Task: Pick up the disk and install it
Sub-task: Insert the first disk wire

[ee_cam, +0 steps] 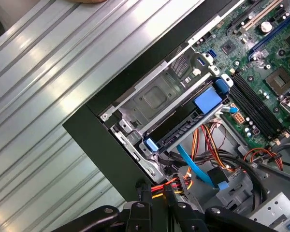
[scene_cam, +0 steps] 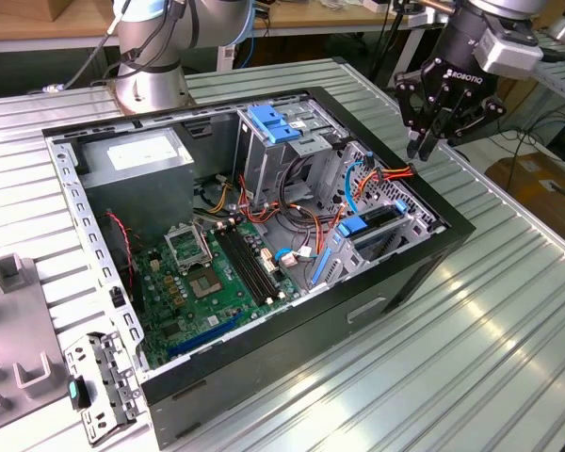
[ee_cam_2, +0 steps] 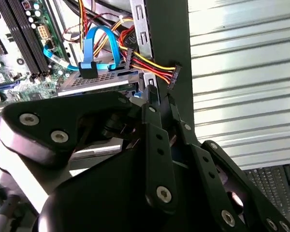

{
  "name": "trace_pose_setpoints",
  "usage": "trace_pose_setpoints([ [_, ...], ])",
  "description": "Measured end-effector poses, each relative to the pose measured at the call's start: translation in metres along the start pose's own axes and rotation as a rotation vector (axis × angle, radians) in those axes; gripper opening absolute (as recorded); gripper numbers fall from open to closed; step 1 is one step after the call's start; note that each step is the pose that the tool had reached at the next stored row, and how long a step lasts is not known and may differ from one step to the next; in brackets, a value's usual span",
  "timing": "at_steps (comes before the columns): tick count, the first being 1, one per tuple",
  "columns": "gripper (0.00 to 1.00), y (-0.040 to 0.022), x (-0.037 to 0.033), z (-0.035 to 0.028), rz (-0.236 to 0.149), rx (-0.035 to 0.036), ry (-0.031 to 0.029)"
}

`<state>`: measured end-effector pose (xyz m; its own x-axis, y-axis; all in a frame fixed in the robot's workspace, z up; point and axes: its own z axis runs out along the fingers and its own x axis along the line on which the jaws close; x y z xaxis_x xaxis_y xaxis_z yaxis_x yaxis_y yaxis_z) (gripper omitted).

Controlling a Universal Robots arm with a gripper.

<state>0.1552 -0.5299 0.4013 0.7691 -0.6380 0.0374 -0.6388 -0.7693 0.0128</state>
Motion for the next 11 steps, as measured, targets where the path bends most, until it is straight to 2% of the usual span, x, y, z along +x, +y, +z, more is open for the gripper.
trace_pose_setpoints([
  [2,0.24,-0.0020,0.0018,0.0032,-0.024,-0.0022,0.0029],
  [3,0.24,-0.0067,0.0063,0.0065,-0.026,-0.0040,0.0045],
  [5,0.24,-0.0105,0.0099,0.0105,-0.027,-0.0049,0.0053],
  [6,0.25,-0.0105,0.0099,0.0129,-0.029,-0.0053,0.0055],
  [7,0.31,-0.0105,0.0099,0.0140,-0.031,-0.0052,0.0056],
  [8,0.31,-0.0104,0.0100,0.0164,-0.034,-0.0052,0.0057],
  [9,0.38,-0.0104,0.0100,0.0181,-0.034,-0.0051,0.0057],
  [11,0.38,-0.0106,0.0100,0.0219,-0.034,-0.0050,0.0057],
])
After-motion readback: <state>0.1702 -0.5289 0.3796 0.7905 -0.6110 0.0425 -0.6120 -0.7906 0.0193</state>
